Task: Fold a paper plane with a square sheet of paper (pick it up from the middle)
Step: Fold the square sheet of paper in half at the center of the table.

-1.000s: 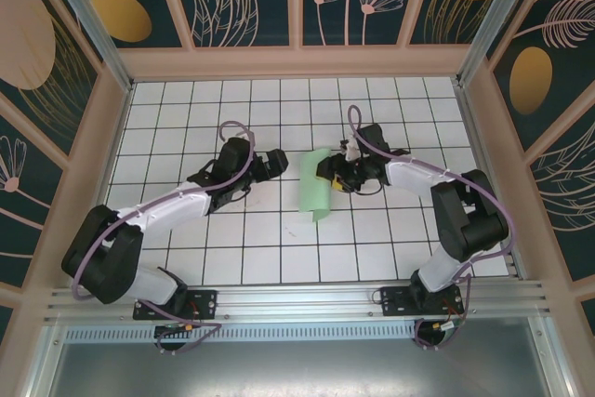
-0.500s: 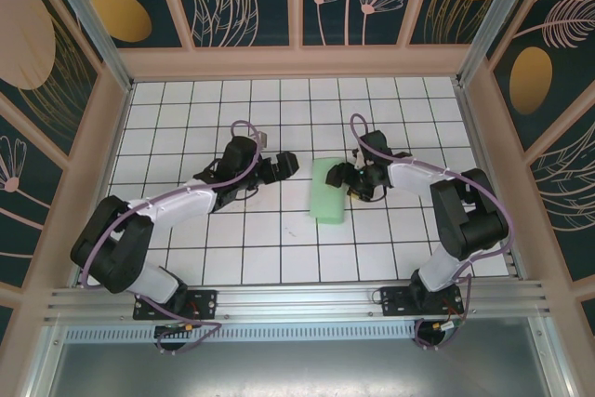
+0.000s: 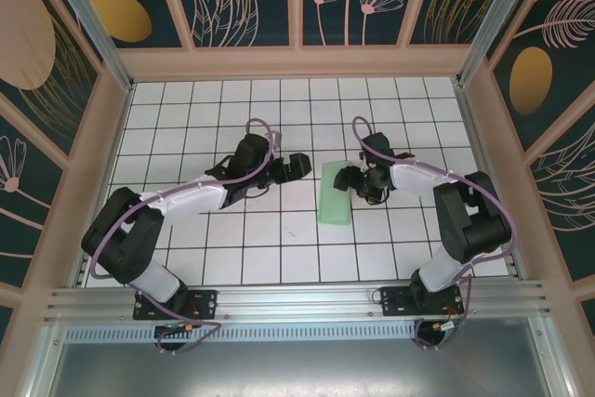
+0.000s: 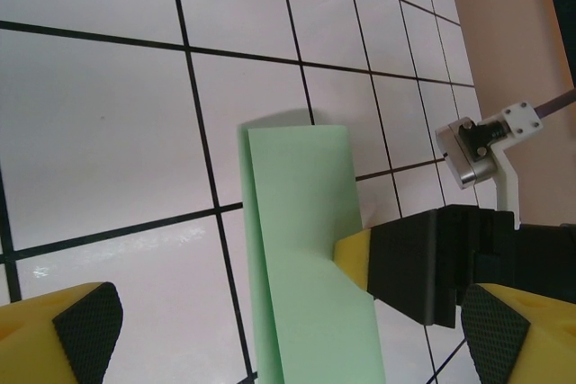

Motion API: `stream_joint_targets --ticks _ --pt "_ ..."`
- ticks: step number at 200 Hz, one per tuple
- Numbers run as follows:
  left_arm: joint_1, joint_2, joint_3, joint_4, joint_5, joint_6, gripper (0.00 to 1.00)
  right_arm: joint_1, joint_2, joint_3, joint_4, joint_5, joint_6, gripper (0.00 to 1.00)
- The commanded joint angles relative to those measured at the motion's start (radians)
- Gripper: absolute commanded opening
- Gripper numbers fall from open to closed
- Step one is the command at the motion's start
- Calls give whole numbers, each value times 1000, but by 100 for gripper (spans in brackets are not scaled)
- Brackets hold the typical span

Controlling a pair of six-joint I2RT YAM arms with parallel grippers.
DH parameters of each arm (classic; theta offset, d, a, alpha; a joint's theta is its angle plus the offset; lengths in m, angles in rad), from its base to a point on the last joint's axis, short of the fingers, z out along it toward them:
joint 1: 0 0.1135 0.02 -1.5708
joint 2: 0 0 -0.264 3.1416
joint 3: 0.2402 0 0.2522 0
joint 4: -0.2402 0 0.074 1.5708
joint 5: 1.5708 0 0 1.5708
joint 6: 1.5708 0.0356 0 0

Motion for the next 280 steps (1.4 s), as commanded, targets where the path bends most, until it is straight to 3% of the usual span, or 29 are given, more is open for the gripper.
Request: stream_joint_targets --ticks 1,64,116,174,209,280 --pt "-21 38 33 26 10 -13 98 -7 -7 -36 -20 73 -7 78" --pt "-30 90 51 57 30 -48 98 -3 22 -48 13 55 9 79" --pt "-30 147 60 105 90 -117 73 3 -6 -55 39 10 24 79" --pt "-30 226 71 158 143 -194 63 0 -16 -59 40 7 28 79" --pt "-30 241 78 181 151 -209 49 8 13 -42 28 30 48 78" --pt "-30 239 84 172 127 -212 40 58 81 5 -27 115 70 78"
